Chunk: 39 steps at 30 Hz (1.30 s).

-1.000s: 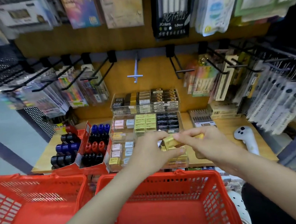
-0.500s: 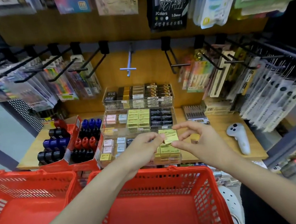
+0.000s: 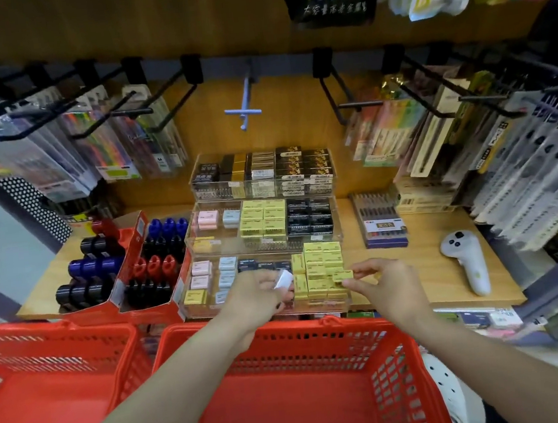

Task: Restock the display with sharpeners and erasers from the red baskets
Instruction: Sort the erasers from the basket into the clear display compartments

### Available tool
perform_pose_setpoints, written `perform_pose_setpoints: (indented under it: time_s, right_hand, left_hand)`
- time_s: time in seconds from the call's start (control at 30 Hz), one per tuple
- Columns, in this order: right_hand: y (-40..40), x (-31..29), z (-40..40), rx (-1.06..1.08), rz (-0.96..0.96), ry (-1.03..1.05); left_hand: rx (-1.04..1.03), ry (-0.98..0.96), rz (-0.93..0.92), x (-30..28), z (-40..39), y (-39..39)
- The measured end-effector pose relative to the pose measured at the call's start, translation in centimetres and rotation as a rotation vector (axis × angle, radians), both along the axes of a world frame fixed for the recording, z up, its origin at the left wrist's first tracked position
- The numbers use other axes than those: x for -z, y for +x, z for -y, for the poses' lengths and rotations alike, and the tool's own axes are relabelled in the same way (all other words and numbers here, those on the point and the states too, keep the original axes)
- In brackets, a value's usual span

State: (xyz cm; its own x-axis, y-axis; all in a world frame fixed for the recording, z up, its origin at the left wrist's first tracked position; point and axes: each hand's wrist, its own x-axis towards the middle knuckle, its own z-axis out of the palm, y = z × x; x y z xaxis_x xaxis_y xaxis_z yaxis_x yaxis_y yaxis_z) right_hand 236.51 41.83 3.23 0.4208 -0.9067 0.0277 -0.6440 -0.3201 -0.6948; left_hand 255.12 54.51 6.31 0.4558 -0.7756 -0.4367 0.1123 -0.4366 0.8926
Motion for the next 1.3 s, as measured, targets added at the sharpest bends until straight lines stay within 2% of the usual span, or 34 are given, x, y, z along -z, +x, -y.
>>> perform_pose_setpoints:
  time_s: [0.13,0.5,0.6,0.7,0.77,0.93,1.1,1.3]
  right_hand:
    - [1.0,0.9,0.2,0.039,0.009,-0.006]
    - [1.9,1.2,0.3,0.080,0.001,0.003]
    - [2.0,1.1,0.1,0.087,0.008,0.008]
    - [1.7,0.2,0.2,0.065,-0.014,0.033]
    - [1.5,-1.3,0.7,-0.009,-0.022,0.055]
    - [1.6,-5.9,-0.7,-0.400,0.018,0.211]
    - [2.4,-6.7,-2.8,-0.370,0.089,0.074]
    - [2.5,-6.5,-3.2,-0.377,0.097,-0.102]
  left_hand:
    - [-0.076,0.027,-0.122,0.5,0.2,-0.3]
    - [-0.097,0.020,-0.371,-0.1,0.1,0.0]
    - [-0.036,-0.044,-0.214,-0.4,-0.5,0.2]
    - [0.052,-0.103,0.160,-0.8,-1.0,0.3]
    - [0.097,-0.157,0.305,-1.3,-1.1,0.3]
    - [0.117,-0.268,0.315,-2.4,-1.2,-0.3]
    - [0.090,-0.351,0.241,-3.2,-1.7,-0.6]
    - [0.094,-0.334,0.205,-2.9,-2.2,0.2]
